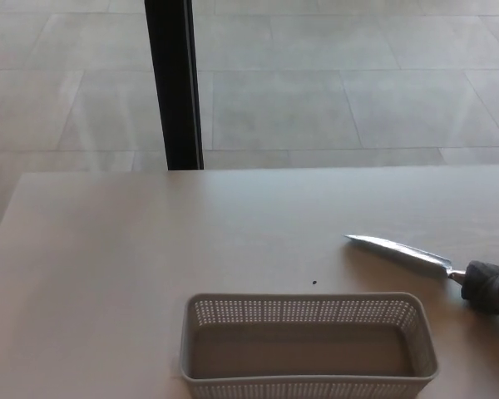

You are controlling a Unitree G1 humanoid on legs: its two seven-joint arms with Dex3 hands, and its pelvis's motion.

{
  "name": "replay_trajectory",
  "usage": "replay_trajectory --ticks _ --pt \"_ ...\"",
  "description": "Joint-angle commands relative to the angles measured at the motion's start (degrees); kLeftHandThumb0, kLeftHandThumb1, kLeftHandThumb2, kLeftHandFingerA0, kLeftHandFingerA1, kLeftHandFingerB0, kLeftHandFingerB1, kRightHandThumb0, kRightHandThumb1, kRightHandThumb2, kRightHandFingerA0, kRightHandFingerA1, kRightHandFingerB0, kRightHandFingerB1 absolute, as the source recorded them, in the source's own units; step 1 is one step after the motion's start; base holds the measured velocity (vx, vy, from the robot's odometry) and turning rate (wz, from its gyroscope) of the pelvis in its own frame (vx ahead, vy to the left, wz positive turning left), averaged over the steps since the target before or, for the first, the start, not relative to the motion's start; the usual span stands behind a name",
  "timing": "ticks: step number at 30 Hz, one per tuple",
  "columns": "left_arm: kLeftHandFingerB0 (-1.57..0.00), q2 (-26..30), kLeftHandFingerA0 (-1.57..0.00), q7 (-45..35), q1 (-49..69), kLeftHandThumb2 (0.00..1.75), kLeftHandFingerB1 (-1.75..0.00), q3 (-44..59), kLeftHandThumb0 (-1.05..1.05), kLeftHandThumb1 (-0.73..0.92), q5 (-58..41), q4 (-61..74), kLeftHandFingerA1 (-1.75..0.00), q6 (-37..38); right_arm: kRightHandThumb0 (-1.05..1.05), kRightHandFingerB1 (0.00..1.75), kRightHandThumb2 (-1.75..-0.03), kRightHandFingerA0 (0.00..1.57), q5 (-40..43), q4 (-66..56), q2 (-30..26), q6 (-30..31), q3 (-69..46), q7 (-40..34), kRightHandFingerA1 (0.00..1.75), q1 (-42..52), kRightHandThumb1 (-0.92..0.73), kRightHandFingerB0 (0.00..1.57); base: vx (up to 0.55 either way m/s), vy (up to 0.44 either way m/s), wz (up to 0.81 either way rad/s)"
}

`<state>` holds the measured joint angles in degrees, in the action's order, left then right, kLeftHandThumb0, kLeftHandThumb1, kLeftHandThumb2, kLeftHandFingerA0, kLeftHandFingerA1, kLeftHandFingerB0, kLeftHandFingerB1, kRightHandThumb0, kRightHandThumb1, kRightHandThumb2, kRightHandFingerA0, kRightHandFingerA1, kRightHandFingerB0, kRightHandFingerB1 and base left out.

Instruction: A garden tool is kept on the righthand side and a container is kept on the lefthand side on a desk infront of the robot. the robot uses its right hand to pick up the garden tool and makes a scooping motion inside the container

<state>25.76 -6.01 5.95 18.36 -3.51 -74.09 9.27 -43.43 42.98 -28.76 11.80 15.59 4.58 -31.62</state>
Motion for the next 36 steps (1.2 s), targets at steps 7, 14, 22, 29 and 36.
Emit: replay_trajectory --ticks 7,14,22,29,36 --pt "-0.63 0.4 -0.57 0.9 0.1 0.57 -0.47 0.3 -0.50 0.57 -0.2 -0.1 -0.65 0.1 -0.66 0.36 -0.64 0.59 -1.8 -3.6 -3.1 7.3 7.8 13.9 0.78 -1.3 -0.79 0.24 0.00 0.000 0.00" --pt "-0.64 0.5 -0.63 0.5 0.5 0.58 -0.47 0.1 -0.52 0.59 -0.1 0.5 -0.73 0.5 -0.92 0.10 -1.04 0.06 6.2 -5.6 -4.4 6.4 4.2 24.0 0.37 -0.8 -0.63 0.08 0.00 0.000 0.00" --pt "-0.65 0.5 -0.56 0.5 0.4 0.58 -0.46 0.2 -0.53 0.59 -0.1 0.0 -0.64 0.4 -1.05 0.00 -0.72 0.00 6.9 -14.1 -9.3 3.7 2.8 25.5 0.00 3.8 -0.92 0.00 0.00 0.000 0.00" --pt "-0.65 0.6 -0.61 0.0 0.5 0.58 -0.47 0.3 -0.50 0.58 -0.3 0.3 -0.68 0.6 -1.05 0.00 -0.79 0.00 12.2 -22.9 -16.0 0.3 -5.1 25.4 0.00 11.2 -0.92 0.00 0.00 0.000 0.00" --pt "-0.63 0.9 -0.63 -0.1 0.3 0.57 -0.45 0.1 -0.52 0.58 0.0 -0.2 -0.63 0.7 -1.05 0.02 -1.02 0.00 21.2 -29.8 -21.3 -0.8 -24.3 25.1 0.00 21.9 -0.80 0.00 0.00 0.000 0.00"
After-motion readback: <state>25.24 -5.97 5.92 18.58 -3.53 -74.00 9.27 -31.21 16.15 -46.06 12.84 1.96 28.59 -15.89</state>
